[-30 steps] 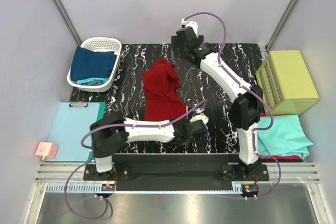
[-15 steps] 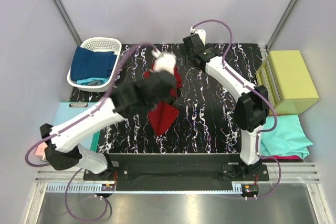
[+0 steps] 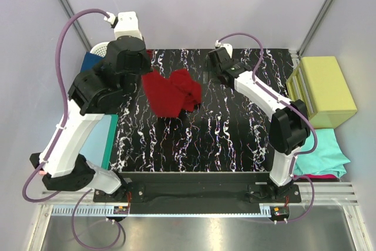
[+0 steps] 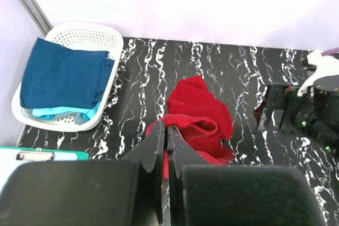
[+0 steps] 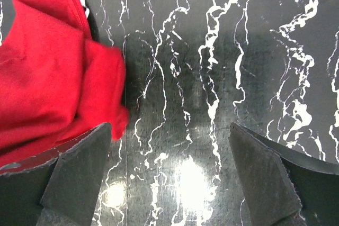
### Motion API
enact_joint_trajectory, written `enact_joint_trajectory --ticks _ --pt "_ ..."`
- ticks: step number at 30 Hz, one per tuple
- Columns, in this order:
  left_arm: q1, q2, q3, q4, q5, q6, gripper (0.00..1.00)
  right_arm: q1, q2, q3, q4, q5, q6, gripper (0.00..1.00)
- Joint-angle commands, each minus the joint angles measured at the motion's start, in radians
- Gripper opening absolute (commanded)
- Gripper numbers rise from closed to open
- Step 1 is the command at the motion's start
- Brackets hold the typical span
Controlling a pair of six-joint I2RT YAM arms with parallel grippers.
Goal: Fold and stack the t-shirts
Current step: Flatten out the tshirt
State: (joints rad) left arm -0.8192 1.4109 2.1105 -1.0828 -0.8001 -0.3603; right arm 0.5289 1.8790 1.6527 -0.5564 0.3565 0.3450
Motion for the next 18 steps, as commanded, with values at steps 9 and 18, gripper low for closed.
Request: enact_joint_trajectory --ticks 9,18 --pt "-0.156 0.217 0.394 0.047 -0.1 0.064 0.0 0.003 -0.165 -0.067 0.093 -0.016 0.017 1.0" --pt "-0.535 0.163 0.298 0.748 -0.604 0.785 0.0 0.003 -0.222 -0.103 0.102 -0.004 0.015 1.0"
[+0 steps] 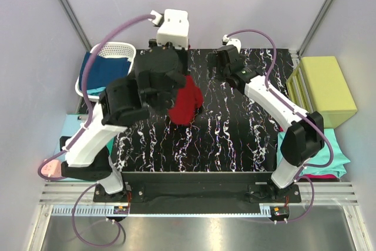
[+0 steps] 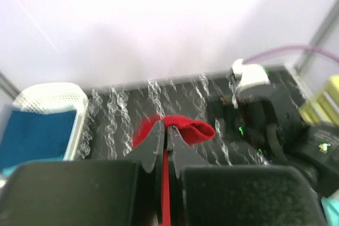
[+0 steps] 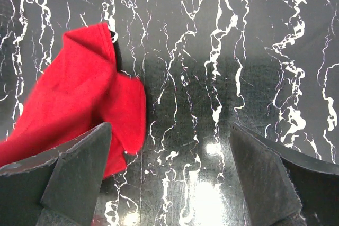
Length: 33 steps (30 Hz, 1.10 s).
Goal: Fold and stack the t-shirts
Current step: Flatten out the tshirt
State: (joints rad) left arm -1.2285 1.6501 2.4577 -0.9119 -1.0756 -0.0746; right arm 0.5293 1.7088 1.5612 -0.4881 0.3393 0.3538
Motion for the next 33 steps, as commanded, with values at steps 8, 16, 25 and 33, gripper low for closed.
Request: enact_joint_trajectory --ticks 8,16,25,33 --pt "-0.313 -0.127 -0.098 1.4 -0.474 1.25 0.0 0.006 -0.086 -0.035 0.019 0.009 0.017 1.0" --pt "-0.342 -0.159 -0.063 1.352 -0.523 1.26 0.0 0.005 -0.116 -0.058 0.02 0.035 -0.002 1.0" --pt "-0.344 -0.095 0.044 1.415 -0.471 1.405 0.0 0.005 -0.132 -0.078 0.022 0.049 -0.009 1.0" --pt "-0.267 -0.214 -0.114 1.357 -0.296 1.182 0.0 0.005 -0.103 -0.056 0.025 0.032 -0.016 1.0"
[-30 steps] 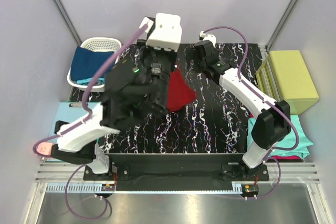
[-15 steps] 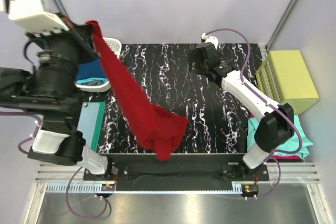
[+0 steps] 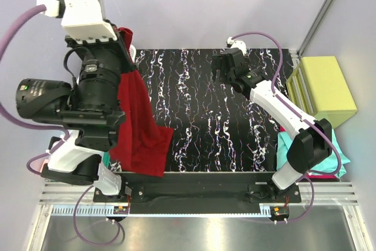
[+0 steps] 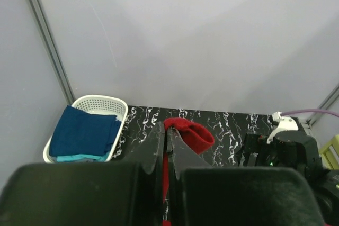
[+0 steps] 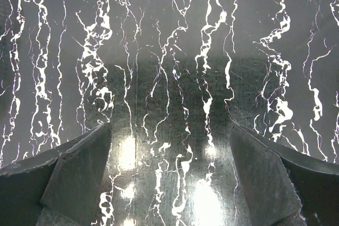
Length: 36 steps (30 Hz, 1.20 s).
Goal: Fold and stack the t-shirts
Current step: Flatten out the tshirt
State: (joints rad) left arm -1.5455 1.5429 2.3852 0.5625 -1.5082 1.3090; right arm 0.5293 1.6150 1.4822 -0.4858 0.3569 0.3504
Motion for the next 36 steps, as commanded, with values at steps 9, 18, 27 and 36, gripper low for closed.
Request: enact_joint_trajectory --ticks 9,18,27,36 --pt "0.367 -0.176 -0.026 -1.008 0.352 -1.024 0.0 0.005 0.028 0.038 0.023 -0.07 -0.014 1.0" --pt "1.068 -0.207 -0.3 -1.426 1.147 -1.642 0.0 0.005 0.034 0.021 0.038 -0.091 -0.025 1.0" --pt "1.187 -0.136 -0.4 -1.36 1.186 -1.599 0.0 0.027 0.033 -0.048 0.061 -0.153 0.002 1.0" --pt "1.237 -0.083 -0.397 -1.333 1.146 -1.556 0.0 0.221 0.04 -0.154 0.033 -0.09 0.044 1.0"
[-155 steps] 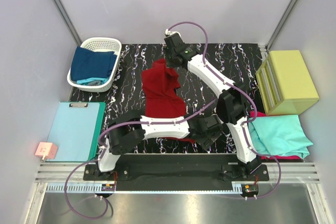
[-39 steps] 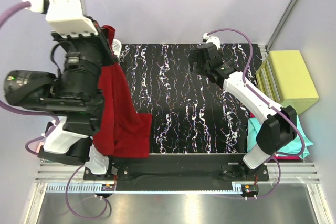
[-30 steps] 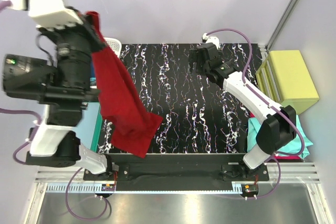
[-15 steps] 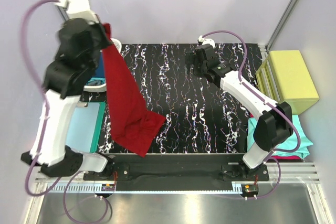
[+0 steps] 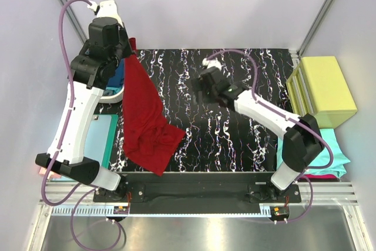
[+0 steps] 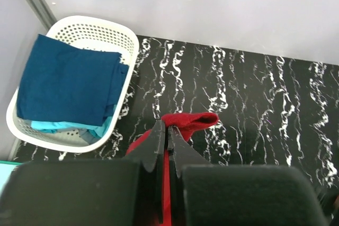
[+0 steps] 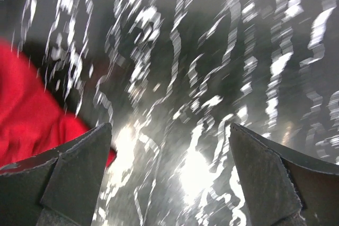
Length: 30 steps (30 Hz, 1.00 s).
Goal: Fold and stack the t-shirts
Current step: Flatten out the tshirt
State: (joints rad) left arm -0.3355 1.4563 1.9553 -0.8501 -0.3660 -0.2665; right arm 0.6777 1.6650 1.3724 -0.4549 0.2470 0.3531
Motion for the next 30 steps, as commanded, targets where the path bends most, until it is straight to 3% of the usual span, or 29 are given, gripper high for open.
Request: enact_joint_trajectory --ticks 1,6,7,9,15,22,30 --pt "0.044 0.012 0.027 0.082 0.004 0.019 0.0 0.089 -0.01 -0.067 -0.001 0.02 0.049 1.0" --pt "0.07 0.021 0.014 0.089 -0.001 0.013 0.0 0.203 -0.03 -0.13 -0.013 0.021 0.09 0.94" --pt "0.072 0.025 0.011 0.091 -0.007 0.013 0.0 0.216 -0.034 -0.151 -0.014 0.02 0.095 0.85" --pt "0.073 0.035 0.011 0.091 -0.013 0.012 0.0 0.255 -0.042 -0.173 -0.013 0.017 0.113 0.8" --pt "0.075 0.041 -0.025 0.094 -0.013 -0.013 0.0 0.331 -0.001 -0.211 -0.011 -0.015 0.147 0.75" --pt "0.075 0.01 -0.099 0.125 -0.042 -0.007 0.0 0.434 0.116 -0.124 0.007 -0.06 0.124 0.68" --pt "0.075 -0.022 -0.131 0.131 -0.051 0.003 0.0 0.447 0.2 -0.044 0.005 -0.063 0.09 0.67"
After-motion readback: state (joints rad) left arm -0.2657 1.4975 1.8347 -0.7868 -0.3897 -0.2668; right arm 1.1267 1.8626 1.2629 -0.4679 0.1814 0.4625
